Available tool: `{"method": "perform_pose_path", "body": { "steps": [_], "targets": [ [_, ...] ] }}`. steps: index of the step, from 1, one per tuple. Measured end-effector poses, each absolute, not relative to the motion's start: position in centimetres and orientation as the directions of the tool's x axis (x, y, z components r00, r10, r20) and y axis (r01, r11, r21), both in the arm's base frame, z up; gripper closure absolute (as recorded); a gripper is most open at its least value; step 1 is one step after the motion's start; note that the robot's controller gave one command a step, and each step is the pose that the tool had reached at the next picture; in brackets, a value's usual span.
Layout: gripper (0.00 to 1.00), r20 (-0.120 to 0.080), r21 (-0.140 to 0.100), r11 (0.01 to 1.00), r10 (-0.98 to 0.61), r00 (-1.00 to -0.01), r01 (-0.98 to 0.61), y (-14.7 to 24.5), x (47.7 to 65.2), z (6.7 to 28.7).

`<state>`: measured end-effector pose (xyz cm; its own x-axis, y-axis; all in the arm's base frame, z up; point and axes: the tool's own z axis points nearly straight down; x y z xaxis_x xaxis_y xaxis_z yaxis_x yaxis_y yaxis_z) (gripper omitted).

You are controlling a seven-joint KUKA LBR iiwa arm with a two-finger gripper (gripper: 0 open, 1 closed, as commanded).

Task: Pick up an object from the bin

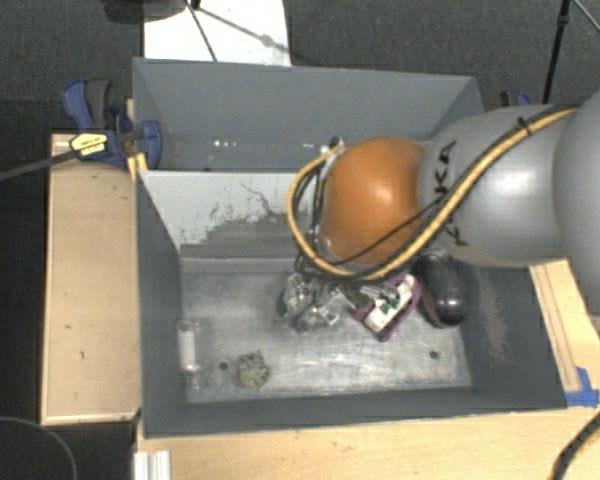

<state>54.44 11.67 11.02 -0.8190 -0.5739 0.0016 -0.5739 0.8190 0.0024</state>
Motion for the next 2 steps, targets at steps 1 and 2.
{"method": "perform_pose_path", "body": {
  "steps": [1,2],
  "targets": [
    [0.0,-0.003,0.0,0.822,-0.57,-0.822,-0.57,11.6,54.6,11.3],
    [0.0,-0.004,-0.005,0.809,-0.588,-0.809,-0.588,5.2,57.7,12.0]
  ]
}}
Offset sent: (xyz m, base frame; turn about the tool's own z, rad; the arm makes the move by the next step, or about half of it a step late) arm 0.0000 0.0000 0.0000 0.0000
